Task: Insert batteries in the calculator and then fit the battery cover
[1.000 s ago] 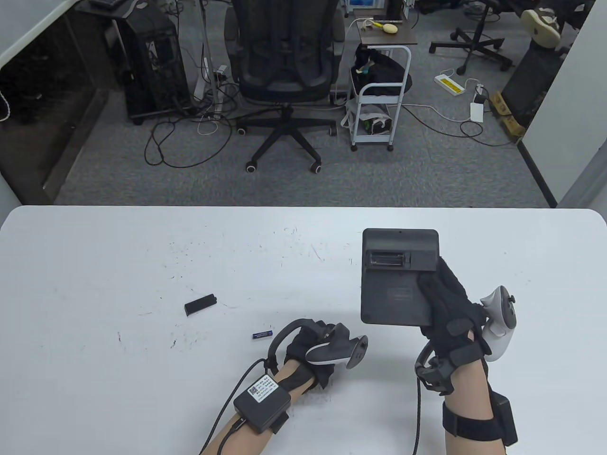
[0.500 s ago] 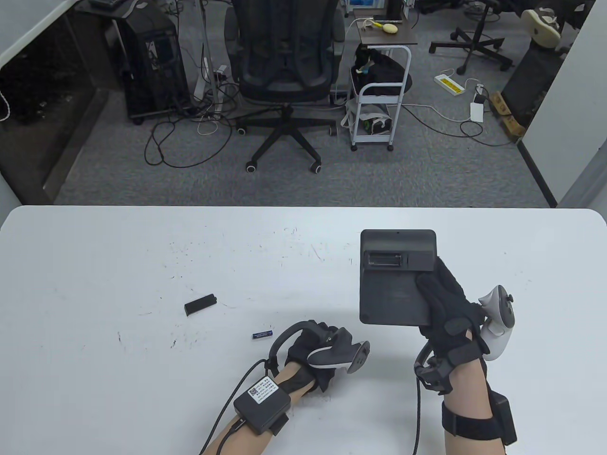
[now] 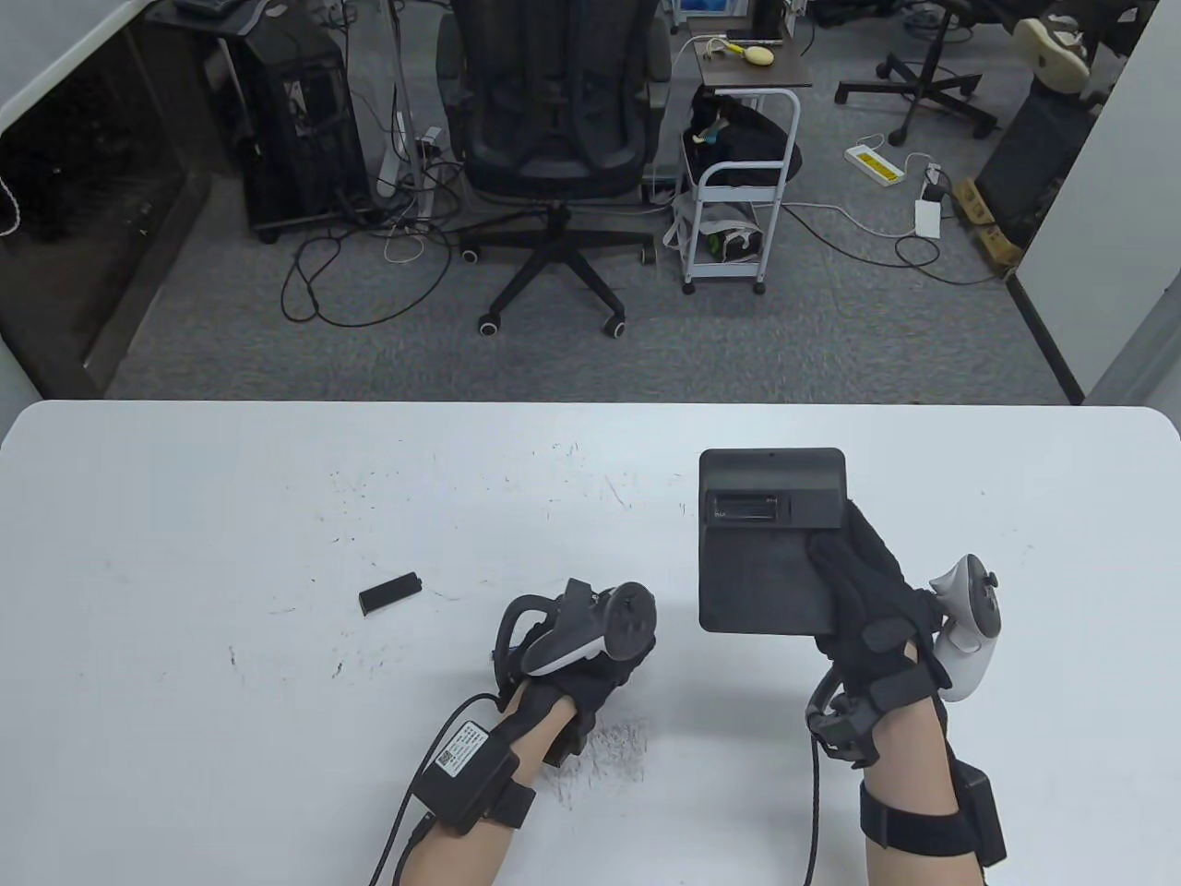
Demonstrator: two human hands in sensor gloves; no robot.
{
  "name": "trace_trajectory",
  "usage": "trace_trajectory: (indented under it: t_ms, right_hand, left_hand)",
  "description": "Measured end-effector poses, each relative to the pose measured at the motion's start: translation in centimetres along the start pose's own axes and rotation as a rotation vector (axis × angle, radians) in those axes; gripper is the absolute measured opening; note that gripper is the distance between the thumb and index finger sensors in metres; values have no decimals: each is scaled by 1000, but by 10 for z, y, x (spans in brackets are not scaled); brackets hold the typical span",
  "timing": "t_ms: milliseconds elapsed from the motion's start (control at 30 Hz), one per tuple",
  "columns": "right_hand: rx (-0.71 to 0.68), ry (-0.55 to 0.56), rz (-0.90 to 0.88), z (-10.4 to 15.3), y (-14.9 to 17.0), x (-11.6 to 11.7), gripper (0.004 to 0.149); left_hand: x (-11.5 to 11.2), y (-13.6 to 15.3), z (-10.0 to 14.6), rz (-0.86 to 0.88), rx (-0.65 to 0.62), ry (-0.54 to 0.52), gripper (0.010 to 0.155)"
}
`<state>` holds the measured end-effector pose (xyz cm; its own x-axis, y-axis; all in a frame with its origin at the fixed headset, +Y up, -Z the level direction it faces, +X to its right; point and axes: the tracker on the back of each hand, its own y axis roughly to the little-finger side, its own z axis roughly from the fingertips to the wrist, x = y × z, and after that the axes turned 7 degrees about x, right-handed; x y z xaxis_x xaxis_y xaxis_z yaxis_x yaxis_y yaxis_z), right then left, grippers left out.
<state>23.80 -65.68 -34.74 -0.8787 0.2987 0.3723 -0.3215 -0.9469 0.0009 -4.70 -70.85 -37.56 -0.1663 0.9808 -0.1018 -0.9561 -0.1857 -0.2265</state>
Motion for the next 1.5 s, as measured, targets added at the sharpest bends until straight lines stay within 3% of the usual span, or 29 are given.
trace_trajectory:
  t_ms: [167, 267, 667, 900, 1033, 1500]
  right_hand:
    - [9, -6, 15, -2, 2, 3, 64]
    - [19, -10, 33, -4, 5, 4, 65]
    - [72, -39, 91, -11, 18, 17, 64]
    - [110, -85, 152, -18, 29, 31, 64]
    - [123, -99, 169, -20, 34, 37, 64]
    - [147, -167, 240, -23, 45, 61, 64]
  left_hand:
    - [28, 19, 10, 172, 62, -110, 57]
    - [40, 24, 20, 240, 77, -208, 53]
    - [73, 22, 67, 284, -14, -626, 47]
    - [79, 25, 85, 233, -94, -776, 47]
    - [78, 27, 92, 179, -160, -824, 46]
    - [79, 14, 99, 145, -216, -825, 48]
